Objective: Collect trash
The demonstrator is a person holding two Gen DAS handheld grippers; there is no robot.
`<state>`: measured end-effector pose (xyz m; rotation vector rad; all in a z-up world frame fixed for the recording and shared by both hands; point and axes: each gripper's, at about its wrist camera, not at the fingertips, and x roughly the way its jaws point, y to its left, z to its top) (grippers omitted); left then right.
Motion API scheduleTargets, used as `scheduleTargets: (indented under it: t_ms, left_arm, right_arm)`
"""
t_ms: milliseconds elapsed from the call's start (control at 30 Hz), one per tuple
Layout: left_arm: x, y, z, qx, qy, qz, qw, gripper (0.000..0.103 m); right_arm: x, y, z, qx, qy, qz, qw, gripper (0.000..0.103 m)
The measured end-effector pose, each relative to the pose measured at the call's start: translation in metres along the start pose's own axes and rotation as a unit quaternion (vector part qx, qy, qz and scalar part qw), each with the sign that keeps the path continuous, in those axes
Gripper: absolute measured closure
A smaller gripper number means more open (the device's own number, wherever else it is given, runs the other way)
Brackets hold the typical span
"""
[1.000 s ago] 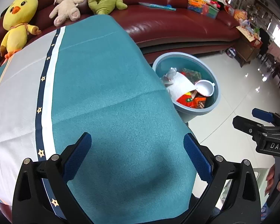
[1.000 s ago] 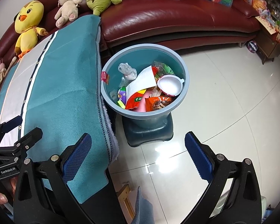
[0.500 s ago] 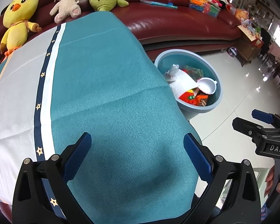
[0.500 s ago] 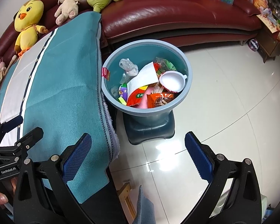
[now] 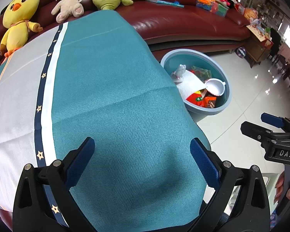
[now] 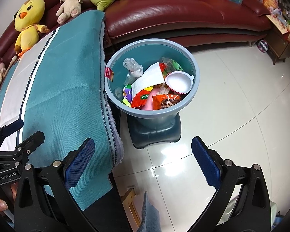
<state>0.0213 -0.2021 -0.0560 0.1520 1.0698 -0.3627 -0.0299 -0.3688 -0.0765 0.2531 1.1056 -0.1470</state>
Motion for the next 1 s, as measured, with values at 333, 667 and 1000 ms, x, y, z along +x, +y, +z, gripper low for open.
scheduleTargets:
  t_ms: [333,667,1000]
  left_arm:
    - [0.0013,0.0015,-0.0014,-0.001,0.000,-0.002,1.0000,0.004]
    - [-0.0004,0.0041,-0.0015,-0.003,-0.001,-0.004,1.0000,0.004]
    - [-0.0060,0.0033,-0.0033,-0.001,-0.007,-0.025,0.9997,0.004]
  right_arm:
    - [-0.0003,0.0007,0.0000,0.000,-0.002,-0.003,1.000,0.007]
    - [-0.0042,0.0002,0.0035,-0.007,-0.006,-0.010,1.000,0.007]
    - [-0.0090,0.0020,0.0051,-0.012,-0.015,-0.013,1.000,0.007]
